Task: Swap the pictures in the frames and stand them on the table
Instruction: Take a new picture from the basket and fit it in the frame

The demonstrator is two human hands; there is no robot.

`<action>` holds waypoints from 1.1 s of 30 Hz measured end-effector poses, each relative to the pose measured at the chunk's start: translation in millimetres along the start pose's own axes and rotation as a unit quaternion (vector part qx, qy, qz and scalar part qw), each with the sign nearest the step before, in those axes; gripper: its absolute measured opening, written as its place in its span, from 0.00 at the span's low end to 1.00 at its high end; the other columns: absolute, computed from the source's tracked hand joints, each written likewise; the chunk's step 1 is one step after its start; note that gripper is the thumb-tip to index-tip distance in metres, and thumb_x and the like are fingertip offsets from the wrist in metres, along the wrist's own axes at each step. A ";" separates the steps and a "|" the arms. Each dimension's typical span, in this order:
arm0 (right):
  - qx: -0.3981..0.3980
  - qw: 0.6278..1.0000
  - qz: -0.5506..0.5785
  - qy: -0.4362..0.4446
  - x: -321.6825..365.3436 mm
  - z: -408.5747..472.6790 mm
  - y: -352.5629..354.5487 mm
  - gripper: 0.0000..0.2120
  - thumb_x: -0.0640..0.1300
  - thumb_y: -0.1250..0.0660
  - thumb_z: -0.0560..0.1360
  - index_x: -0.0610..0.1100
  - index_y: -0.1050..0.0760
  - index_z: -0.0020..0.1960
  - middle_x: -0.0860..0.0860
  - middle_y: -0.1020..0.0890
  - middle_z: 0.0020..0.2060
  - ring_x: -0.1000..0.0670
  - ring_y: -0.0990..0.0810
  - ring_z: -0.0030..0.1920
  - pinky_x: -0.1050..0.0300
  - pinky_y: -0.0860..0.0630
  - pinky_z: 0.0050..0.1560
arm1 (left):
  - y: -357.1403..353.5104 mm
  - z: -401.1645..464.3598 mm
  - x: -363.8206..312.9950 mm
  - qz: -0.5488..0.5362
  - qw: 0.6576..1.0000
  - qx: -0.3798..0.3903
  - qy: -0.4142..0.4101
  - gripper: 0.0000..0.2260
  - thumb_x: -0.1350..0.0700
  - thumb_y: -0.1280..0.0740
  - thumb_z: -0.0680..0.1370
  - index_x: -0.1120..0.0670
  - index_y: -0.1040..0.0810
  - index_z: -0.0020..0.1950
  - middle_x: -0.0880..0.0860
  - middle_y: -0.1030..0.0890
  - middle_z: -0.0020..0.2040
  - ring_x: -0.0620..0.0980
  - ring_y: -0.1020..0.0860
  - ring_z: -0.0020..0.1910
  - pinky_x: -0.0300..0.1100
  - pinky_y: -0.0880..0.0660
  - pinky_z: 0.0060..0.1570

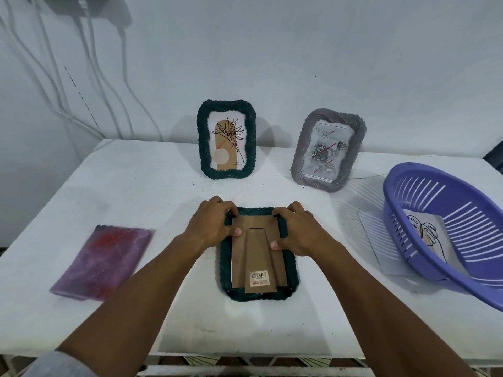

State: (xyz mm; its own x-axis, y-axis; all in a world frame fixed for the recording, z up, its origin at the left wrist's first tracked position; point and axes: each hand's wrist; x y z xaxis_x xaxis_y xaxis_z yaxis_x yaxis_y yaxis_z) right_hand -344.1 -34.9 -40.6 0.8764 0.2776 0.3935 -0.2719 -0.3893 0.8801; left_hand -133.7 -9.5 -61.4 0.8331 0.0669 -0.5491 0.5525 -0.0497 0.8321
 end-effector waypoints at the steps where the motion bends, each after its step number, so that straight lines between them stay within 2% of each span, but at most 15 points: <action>1: 0.000 1.000 0.002 0.002 -0.4 0.2 -0.3 0.36 0.52 0.25 0.68 0.51 0.37 0.71 0.48 0.36 0.64 0.44 0.35 0.62 0.48 0.31 0.61 | -0.4 -0.2 1.2 0.001 1.000 -0.003 -0.004 0.17 0.49 0.23 0.67 0.49 0.22 0.53 0.48 0.28 0.50 0.52 0.29 0.55 0.46 0.29 0.54; 13: -0.010 1.000 0.001 0.019 -7.5 -1.4 -3.8 0.37 0.53 0.26 0.69 0.51 0.39 0.73 0.47 0.37 0.66 0.44 0.35 0.64 0.48 0.32 0.64 | -5.8 -4.7 7.5 0.003 1.000 -0.019 -0.023 0.18 0.48 0.26 0.70 0.48 0.22 0.58 0.50 0.27 0.53 0.53 0.29 0.57 0.44 0.30 0.55; 16: -0.008 0.999 0.002 0.033 -11.3 -4.3 -4.3 0.38 0.55 0.29 0.71 0.53 0.45 0.75 0.47 0.38 0.67 0.43 0.37 0.66 0.49 0.34 0.65 | -7.5 -15.6 7.1 -0.008 0.998 -0.056 -0.028 0.18 0.49 0.29 0.73 0.48 0.24 0.62 0.51 0.28 0.56 0.51 0.33 0.59 0.41 0.33 0.57; 18: -0.013 0.999 0.030 0.036 -14.9 -9.4 -3.3 0.38 0.56 0.31 0.73 0.55 0.47 0.76 0.46 0.38 0.69 0.43 0.39 0.68 0.48 0.37 0.67 | -6.8 -27.2 5.9 -0.012 0.995 -0.087 -0.056 0.16 0.49 0.30 0.74 0.49 0.22 0.60 0.49 0.27 0.56 0.48 0.34 0.57 0.38 0.36 0.55; 19: -0.026 0.998 0.041 0.042 -17.6 -13.7 -3.0 0.36 0.56 0.32 0.74 0.55 0.47 0.76 0.47 0.38 0.70 0.43 0.39 0.69 0.48 0.37 0.67 | -5.9 -34.1 5.8 -0.018 0.993 -0.091 -0.078 0.14 0.49 0.29 0.73 0.49 0.20 0.58 0.48 0.26 0.55 0.47 0.34 0.56 0.37 0.36 0.53; 21: -0.079 0.993 0.034 0.084 -23.8 -26.6 -2.4 0.28 0.54 0.33 0.75 0.53 0.38 0.72 0.49 0.34 0.67 0.45 0.37 0.67 0.50 0.36 0.66 | -3.6 -49.1 7.8 -0.031 0.989 -0.071 -0.129 0.11 0.50 0.27 0.72 0.49 0.17 0.53 0.44 0.24 0.52 0.44 0.32 0.53 0.36 0.35 0.52; 24: -0.107 0.980 0.014 0.169 -32.3 -49.4 -5.4 0.17 0.51 0.32 0.75 0.50 0.26 0.63 0.54 0.27 0.61 0.52 0.33 0.60 0.59 0.33 0.60 | -2.2 -69.6 16.7 -0.014 0.979 -0.017 -0.205 0.13 0.42 0.29 0.69 0.45 0.16 0.50 0.39 0.23 0.50 0.41 0.31 0.53 0.35 0.33 0.51; 28: -0.055 0.968 -0.020 0.244 -45.0 -66.9 -17.4 0.17 0.54 0.31 0.73 0.50 0.22 0.60 0.56 0.23 0.58 0.55 0.31 0.58 0.60 0.31 0.57 | -6.2 -85.9 25.9 -0.004 0.965 0.015 -0.261 0.15 0.38 0.33 0.69 0.44 0.15 0.48 0.40 0.21 0.52 0.41 0.30 0.53 0.34 0.31 0.51; 33: -0.057 0.957 -0.055 0.279 -53.1 -66.9 -26.3 0.20 0.57 0.32 0.71 0.48 0.20 0.58 0.55 0.21 0.56 0.52 0.28 0.57 0.59 0.29 0.54 | -11.2 -92.1 28.2 0.011 0.964 0.017 -0.265 0.18 0.37 0.34 0.70 0.46 0.15 0.51 0.41 0.20 0.54 0.40 0.31 0.55 0.39 0.30 0.51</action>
State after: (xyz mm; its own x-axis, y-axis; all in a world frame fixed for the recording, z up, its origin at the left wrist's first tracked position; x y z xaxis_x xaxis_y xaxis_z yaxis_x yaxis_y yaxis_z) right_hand -410.0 19.4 -66.8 0.5625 0.7497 0.3487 -0.2591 -0.2407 0.9354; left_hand -119.0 84.8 -79.0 0.7374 -0.4525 -0.5015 0.5270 -0.0791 0.8462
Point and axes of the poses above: each hand's wrist, its own z-axis towards the middle knuckle, its own y-axis out of the back of the hand, x = y × z
